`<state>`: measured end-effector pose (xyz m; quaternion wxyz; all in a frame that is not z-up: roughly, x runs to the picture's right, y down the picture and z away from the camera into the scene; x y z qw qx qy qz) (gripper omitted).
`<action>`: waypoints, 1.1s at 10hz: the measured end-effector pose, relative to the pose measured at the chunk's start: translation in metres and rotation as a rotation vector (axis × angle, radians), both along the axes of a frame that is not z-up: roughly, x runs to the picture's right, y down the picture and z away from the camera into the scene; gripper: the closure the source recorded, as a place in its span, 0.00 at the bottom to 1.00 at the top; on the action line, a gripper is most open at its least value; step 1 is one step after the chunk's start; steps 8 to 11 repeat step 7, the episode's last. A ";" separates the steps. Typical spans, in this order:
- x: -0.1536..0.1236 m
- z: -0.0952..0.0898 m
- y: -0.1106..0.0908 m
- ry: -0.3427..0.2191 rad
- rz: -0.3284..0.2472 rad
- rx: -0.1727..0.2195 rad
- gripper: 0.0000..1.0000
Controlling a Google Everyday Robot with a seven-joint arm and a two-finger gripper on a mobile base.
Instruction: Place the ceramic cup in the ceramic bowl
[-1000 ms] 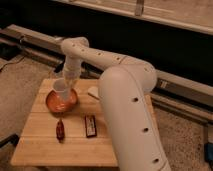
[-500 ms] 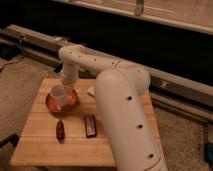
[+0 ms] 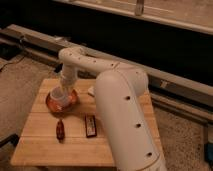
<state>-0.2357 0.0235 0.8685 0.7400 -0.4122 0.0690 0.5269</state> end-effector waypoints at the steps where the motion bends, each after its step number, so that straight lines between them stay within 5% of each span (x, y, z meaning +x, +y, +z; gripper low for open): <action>1: 0.000 0.001 0.000 -0.010 0.002 -0.002 0.20; 11: 0.000 0.001 0.001 -0.015 0.003 -0.004 0.20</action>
